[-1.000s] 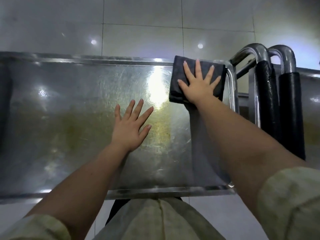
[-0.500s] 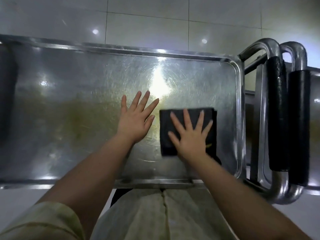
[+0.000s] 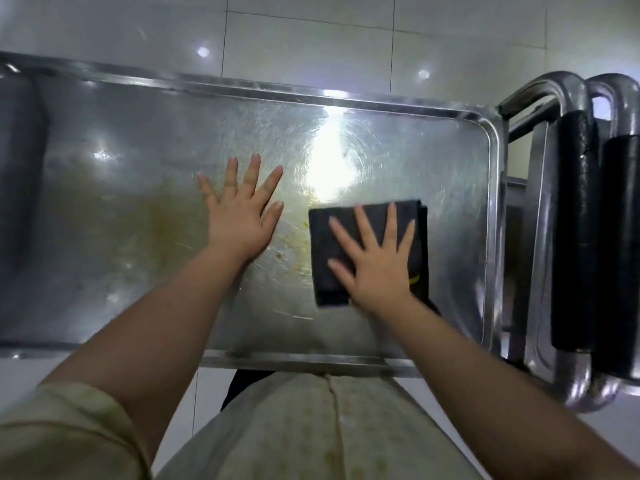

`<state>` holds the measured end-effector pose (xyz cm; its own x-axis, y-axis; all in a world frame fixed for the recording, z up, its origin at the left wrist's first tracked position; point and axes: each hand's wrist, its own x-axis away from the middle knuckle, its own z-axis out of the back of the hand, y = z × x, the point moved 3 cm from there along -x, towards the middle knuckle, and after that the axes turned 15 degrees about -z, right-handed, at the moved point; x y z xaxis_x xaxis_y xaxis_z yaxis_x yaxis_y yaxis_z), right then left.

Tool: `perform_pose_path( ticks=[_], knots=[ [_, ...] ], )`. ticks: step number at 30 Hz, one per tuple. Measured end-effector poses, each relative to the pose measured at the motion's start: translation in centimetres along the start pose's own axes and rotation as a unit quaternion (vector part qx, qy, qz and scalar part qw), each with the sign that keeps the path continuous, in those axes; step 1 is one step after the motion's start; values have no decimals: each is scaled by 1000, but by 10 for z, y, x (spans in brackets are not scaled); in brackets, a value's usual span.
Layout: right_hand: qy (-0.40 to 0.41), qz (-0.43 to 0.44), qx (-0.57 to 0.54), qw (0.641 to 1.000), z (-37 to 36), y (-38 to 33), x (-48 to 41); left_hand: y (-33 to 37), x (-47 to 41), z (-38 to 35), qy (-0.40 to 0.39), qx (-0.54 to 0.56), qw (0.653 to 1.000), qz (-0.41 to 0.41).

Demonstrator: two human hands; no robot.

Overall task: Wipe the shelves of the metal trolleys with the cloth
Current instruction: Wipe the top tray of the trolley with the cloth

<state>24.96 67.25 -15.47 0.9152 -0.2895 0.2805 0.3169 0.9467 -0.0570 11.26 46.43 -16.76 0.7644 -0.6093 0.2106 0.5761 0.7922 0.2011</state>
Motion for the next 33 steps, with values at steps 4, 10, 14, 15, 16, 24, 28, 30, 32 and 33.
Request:
perform_pose_path(
  ticks=[4,10,14,15,16,24,28,30,32,33],
  knots=[
    [-34,61,17,997,-22,-7,83,1,0,-3,3,1,1000,2],
    [-9,-66,4,998,9,-24,-47,-3,-4,-3,6,5,1000,3],
    [-31,-147,-24,988,37,-56,-150,-2,-3,-6,9,-2,1000,-2],
    [-33,-144,-27,989,39,-67,-160,-3,-3,-6,10,-3,1000,-1],
    [-31,-129,-22,991,39,-77,-165,-4,-3,-6,11,-5,1000,1],
    [0,-156,-2,988,47,46,-155,-6,-4,-5,10,0,1000,6],
    [-9,-269,-1,963,53,127,-127,-7,-4,-5,9,1,1000,8],
    [-5,-296,-1,955,52,112,-126,-7,-3,-4,7,0,1000,9],
    [-6,-271,-4,963,46,66,-132,-8,-3,-4,4,-1,1000,11],
    [-10,-230,-2,973,42,36,-133,-8,-3,-5,4,-1,1000,12]
  ],
)
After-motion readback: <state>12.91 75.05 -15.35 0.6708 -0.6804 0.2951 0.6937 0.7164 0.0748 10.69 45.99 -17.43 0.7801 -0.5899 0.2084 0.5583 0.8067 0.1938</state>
